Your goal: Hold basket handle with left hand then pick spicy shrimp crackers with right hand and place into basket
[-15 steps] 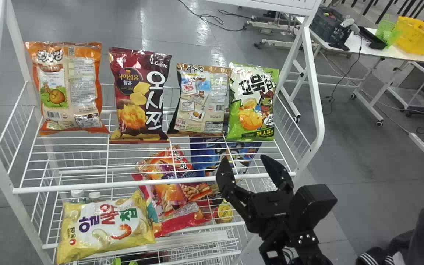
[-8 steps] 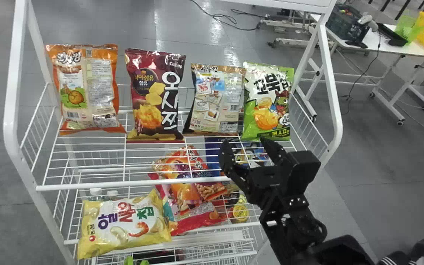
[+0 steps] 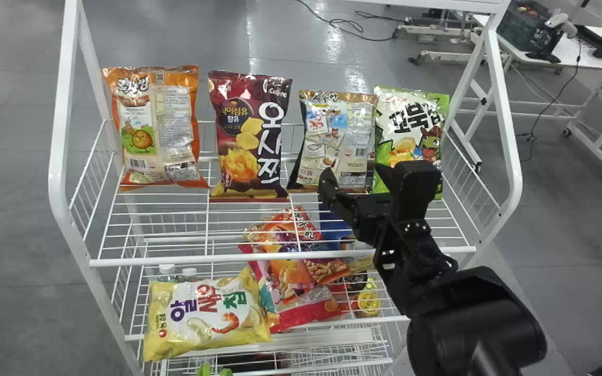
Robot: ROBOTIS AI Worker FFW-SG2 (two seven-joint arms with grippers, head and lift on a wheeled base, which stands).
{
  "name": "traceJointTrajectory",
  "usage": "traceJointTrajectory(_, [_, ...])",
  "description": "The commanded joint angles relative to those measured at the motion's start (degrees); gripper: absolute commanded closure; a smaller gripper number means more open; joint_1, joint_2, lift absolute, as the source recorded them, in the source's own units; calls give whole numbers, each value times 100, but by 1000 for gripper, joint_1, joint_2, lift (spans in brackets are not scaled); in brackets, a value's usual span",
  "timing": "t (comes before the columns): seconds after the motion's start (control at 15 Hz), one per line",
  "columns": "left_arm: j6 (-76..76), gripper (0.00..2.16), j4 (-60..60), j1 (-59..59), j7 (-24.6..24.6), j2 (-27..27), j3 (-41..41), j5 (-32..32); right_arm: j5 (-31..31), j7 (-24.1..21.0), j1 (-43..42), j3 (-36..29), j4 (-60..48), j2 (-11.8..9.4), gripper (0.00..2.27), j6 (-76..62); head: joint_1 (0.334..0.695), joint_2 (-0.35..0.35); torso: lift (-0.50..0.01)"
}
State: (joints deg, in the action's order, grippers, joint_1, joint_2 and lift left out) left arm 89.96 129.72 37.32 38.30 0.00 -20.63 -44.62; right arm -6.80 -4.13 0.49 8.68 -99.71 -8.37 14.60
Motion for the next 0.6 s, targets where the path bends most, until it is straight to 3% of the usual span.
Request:
traceJointTrajectory(0.0, [7,1895,0,21,-7,-15,-29,-3,12,0,-418,38,417,28,137,30,695,-165,-37])
traceJointTrajectory(0.53, [7,1895,9,56,2,-15,-117,-47,48,0,-1341,161,1454,107,134,48,695,-144,-37])
